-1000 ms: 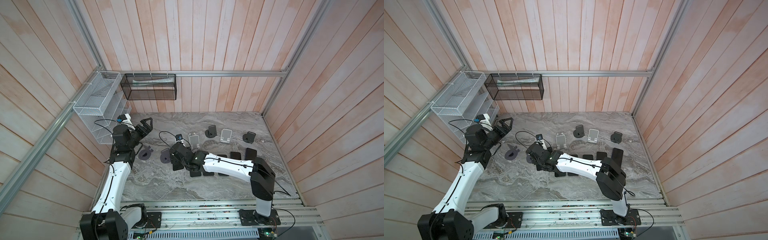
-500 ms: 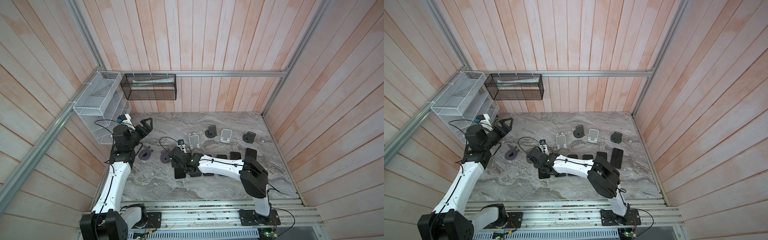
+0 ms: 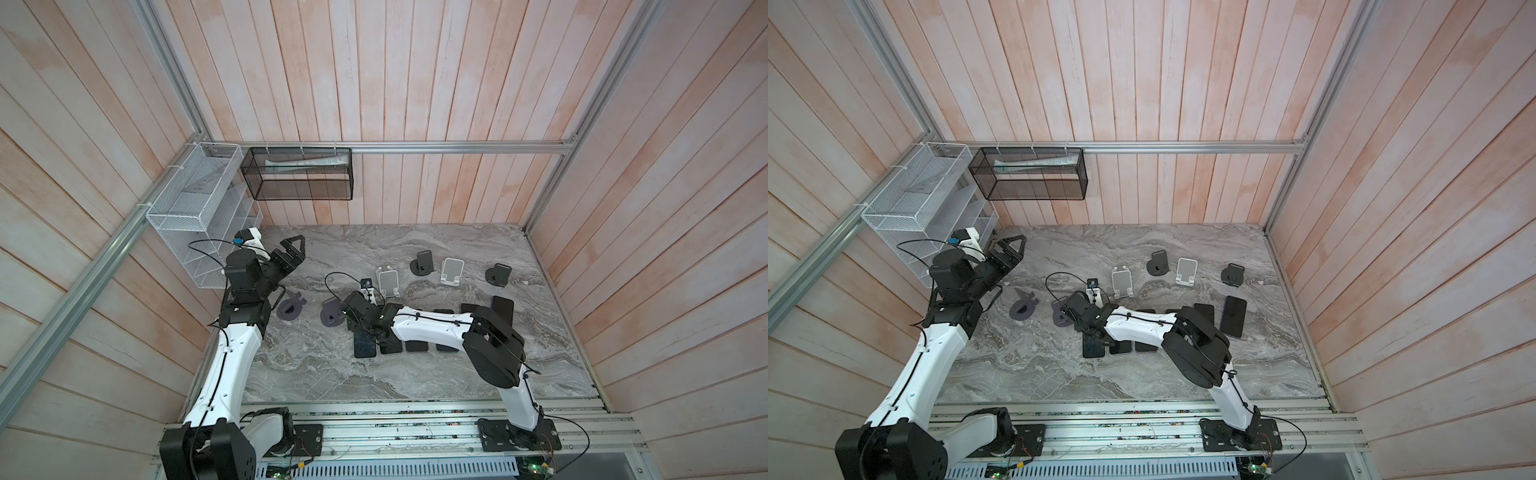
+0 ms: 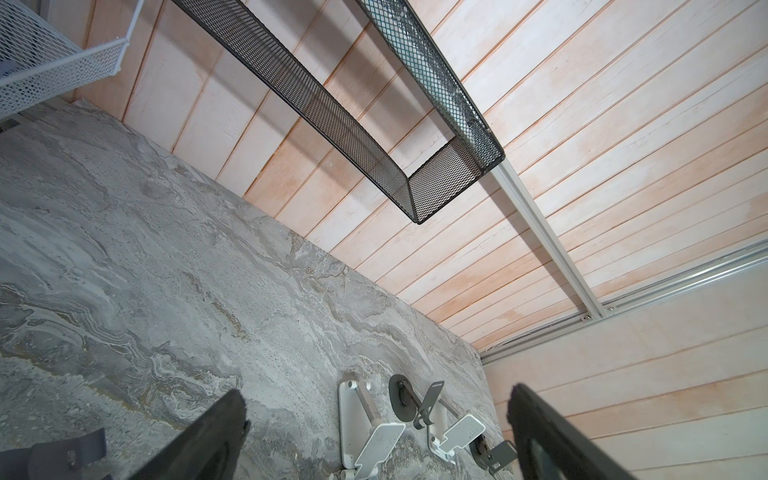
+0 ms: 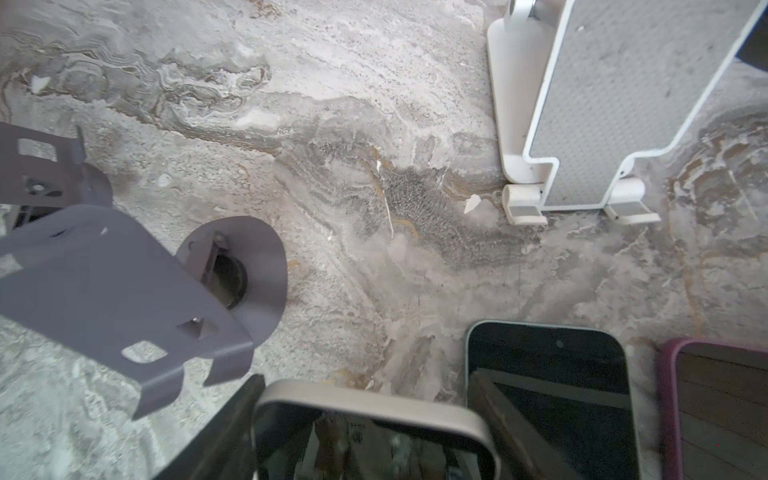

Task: Remove the phone from the phone stand

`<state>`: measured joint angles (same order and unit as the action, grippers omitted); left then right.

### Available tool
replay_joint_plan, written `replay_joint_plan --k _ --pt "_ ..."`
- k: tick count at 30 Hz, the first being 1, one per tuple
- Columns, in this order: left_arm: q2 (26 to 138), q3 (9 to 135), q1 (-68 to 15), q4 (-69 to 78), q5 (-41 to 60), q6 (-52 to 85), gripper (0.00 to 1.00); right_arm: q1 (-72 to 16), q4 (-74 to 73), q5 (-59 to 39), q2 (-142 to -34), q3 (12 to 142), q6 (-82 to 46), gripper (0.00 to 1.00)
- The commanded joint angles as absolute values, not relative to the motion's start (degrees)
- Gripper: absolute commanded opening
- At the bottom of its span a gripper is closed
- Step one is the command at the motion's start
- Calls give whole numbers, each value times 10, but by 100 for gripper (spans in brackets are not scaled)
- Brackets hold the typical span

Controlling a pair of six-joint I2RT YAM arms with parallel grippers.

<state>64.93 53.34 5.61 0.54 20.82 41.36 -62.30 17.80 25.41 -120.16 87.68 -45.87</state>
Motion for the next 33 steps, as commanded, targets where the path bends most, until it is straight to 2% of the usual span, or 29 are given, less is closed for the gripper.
replay_joint_plan --k 1,6,33 --pt "654 522 58 20 221 417 99 -624 153 264 -1206 866 -465 68" --pt "656 522 58 21 224 419 99 -623 80 257 -1202 820 -467 68" --pt "665 520 58 21 218 414 99 -620 21 234 -1252 819 -452 75"
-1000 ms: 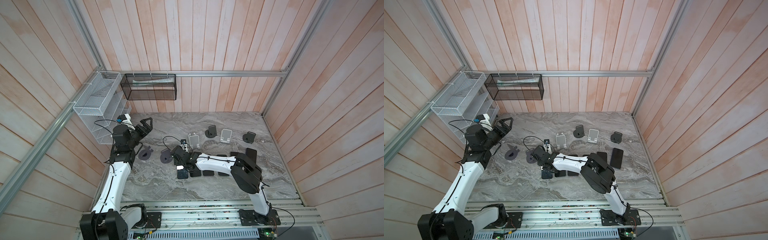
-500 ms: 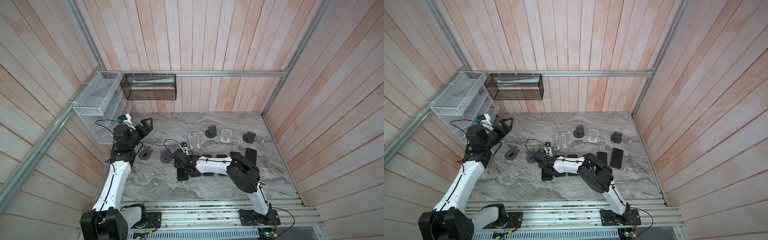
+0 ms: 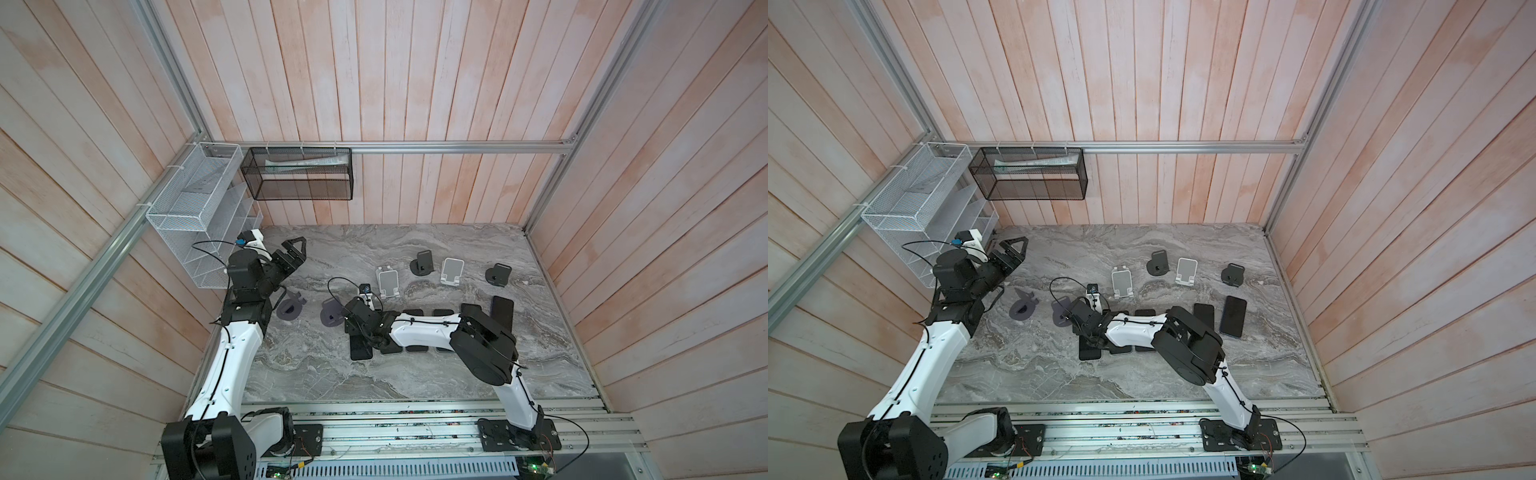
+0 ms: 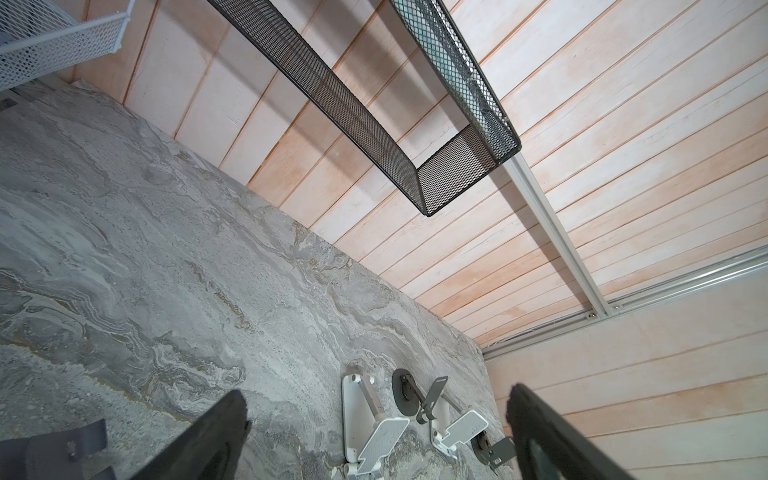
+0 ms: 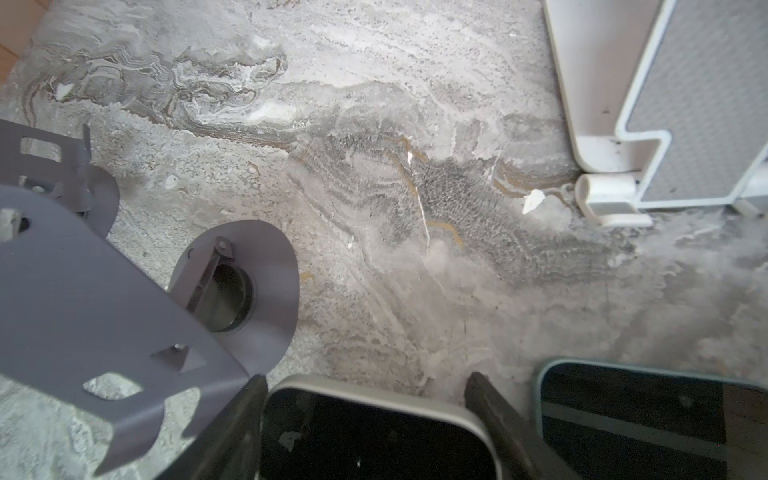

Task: Remove the phone from the phone stand

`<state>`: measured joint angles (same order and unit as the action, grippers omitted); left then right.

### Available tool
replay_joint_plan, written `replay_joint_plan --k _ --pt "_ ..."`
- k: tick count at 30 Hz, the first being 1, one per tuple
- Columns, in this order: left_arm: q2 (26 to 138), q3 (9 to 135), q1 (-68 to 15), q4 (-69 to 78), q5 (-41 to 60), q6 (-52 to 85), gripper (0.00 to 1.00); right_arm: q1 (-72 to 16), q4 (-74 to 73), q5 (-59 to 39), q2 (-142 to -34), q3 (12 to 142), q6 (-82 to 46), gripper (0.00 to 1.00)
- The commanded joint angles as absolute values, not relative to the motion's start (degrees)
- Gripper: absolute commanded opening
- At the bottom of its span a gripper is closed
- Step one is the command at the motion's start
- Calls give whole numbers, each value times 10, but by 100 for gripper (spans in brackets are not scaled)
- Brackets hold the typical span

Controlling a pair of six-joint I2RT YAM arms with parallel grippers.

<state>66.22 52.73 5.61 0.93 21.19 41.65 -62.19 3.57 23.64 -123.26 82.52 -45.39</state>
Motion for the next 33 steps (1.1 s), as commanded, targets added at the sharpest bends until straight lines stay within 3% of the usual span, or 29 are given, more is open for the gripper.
replay_joint_plan --k 1,20,26,33 --pt "665 520 58 21 217 414 99 -620 20 234 -1254 817 -452 75" --pt "667 524 58 19 221 410 99 -617 10 252 -1233 797 -441 82" --pt "656 533 54 23 226 375 99 -621 20 255 -1147 771 -389 87" --pt "598 546 18 -10 132 308 100 -627 21 299 -968 682 -288 92"
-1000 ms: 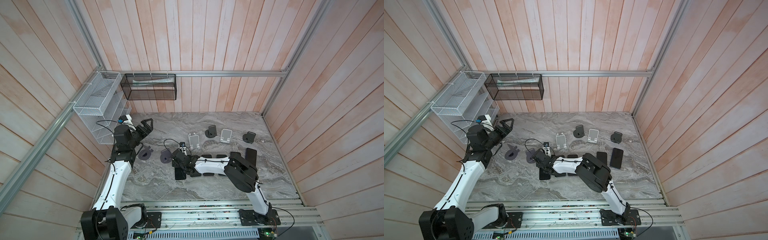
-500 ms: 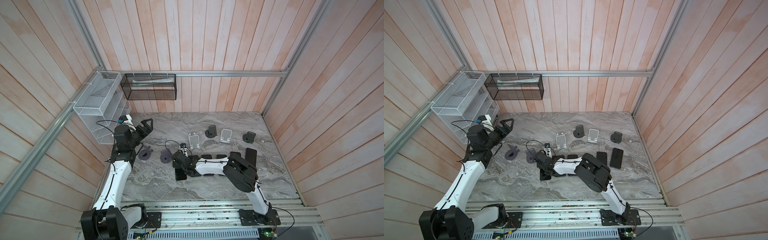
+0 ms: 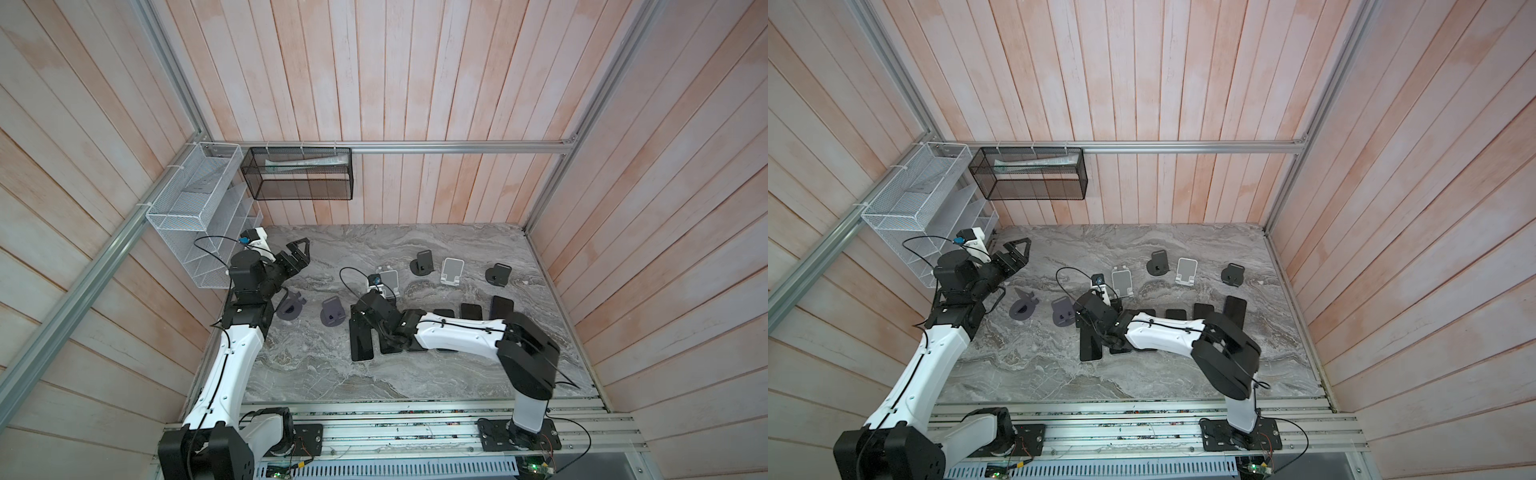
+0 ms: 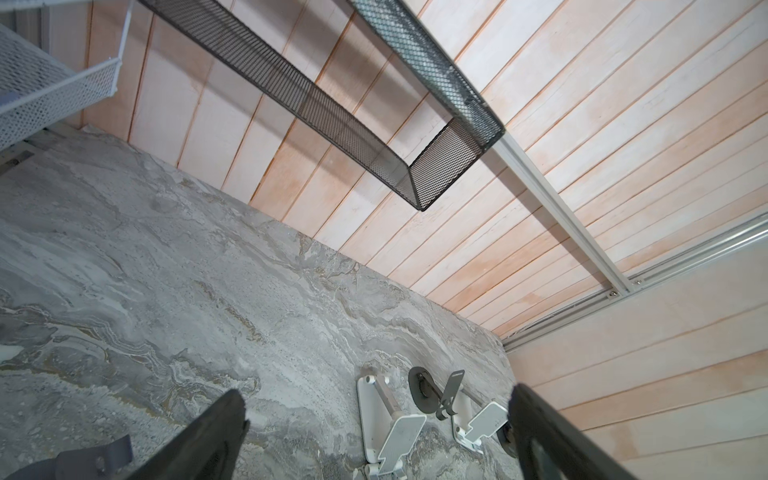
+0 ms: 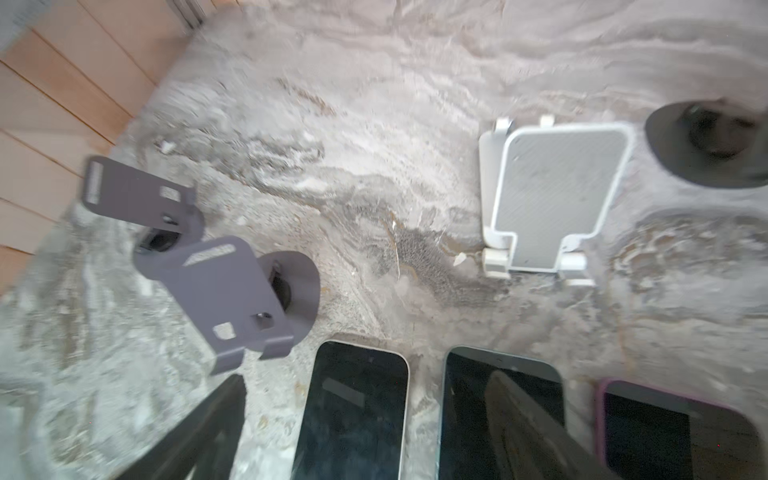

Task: Remove the phone from the phone stand

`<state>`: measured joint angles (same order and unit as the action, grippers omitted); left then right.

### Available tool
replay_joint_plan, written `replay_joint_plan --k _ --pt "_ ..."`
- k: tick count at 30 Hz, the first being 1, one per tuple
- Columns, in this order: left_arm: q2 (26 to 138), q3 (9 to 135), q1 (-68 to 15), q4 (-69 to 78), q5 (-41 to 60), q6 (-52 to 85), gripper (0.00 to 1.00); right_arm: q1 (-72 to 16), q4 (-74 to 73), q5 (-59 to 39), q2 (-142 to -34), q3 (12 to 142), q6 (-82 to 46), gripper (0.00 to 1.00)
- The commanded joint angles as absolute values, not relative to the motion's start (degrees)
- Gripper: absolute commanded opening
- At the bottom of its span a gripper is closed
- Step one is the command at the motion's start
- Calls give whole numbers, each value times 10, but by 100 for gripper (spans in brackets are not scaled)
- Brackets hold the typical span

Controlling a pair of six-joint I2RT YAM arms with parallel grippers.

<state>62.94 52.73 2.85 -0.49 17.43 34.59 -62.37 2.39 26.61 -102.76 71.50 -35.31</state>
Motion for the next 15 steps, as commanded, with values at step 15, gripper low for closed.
replay_joint_plan --k 15 --pt "429 346 -74 -42 -46 162 100 -611 -241 453 -611 327 -37 98"
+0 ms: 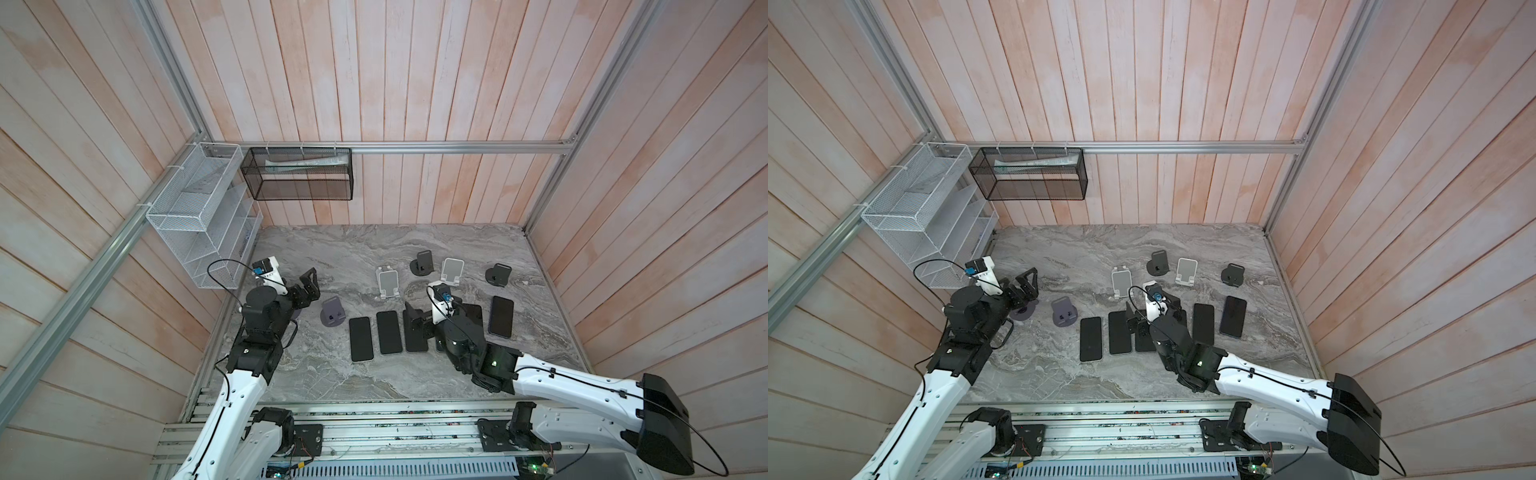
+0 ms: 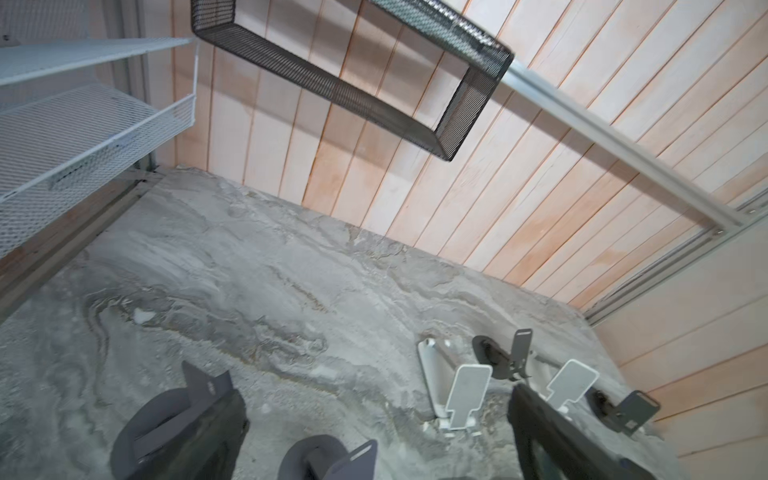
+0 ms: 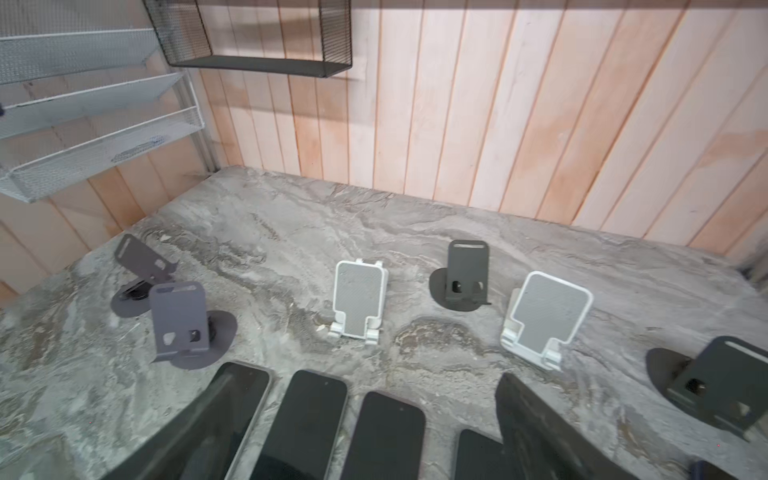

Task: Remove the phone from the phone stand

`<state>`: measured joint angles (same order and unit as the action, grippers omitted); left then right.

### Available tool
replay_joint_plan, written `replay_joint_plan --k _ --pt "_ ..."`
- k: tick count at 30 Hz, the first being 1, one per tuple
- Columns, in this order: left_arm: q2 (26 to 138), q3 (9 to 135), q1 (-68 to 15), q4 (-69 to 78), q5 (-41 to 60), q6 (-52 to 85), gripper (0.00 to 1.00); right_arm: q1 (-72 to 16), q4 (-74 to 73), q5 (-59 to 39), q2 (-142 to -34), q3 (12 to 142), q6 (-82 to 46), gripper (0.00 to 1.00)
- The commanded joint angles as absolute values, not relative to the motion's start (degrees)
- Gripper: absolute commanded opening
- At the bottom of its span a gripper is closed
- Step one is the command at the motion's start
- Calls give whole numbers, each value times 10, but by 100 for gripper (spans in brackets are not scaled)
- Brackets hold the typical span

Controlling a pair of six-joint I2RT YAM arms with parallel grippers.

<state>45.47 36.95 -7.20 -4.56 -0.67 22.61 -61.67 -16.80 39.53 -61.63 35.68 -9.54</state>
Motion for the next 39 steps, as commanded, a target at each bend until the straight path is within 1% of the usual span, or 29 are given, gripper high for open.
replay_joint_plan --k 1,3,5,8,10,12,15,17,21,25,30,32,35,37,39 --pt "416 328 -73 -30 -57 150 100 -605 -246 453 -608 320 -28 98" --pt "389 284 -73 12 -52 117 100 -584 -224 426 -599 316 -39 98" --pt "363 237 -73 61 -30 74 100 -546 -213 362 -578 303 -31 98" --pt "360 210 -76 95 -11 15 100 -486 -259 282 -536 252 27 98" --pt "382 205 -76 113 -55 33 100 -444 -302 274 -510 214 25 98" --pt "403 197 -76 147 -82 40 100 -403 -315 243 -491 196 33 98" --pt "435 162 -77 256 -110 61 100 -357 -329 226 -477 177 36 98" --pt "465 149 -86 309 -143 48 100 -331 -338 226 -470 165 40 98" --pt "529 131 -99 407 -200 -29 100 -267 -364 208 -455 130 57 98" --pt "606 98 -99 503 -207 -51 100 -192 -387 150 -470 113 63 98" --pt "710 59 -99 647 -202 -70 100 -132 -408 128 -528 114 64 98" --pt "731 75 -102 646 -192 -79 100 -106 -430 113 -549 108 62 98" --pt "757 90 -95 652 -199 -83 100 -57 -460 64 -567 94 41 98" --pt "757 97 -80 639 -180 -75 100 -26 -487 27 -579 80 17 98" --pt "750 104 -66 616 -157 -45 100 -14 -521 14 -594 70 12 98"
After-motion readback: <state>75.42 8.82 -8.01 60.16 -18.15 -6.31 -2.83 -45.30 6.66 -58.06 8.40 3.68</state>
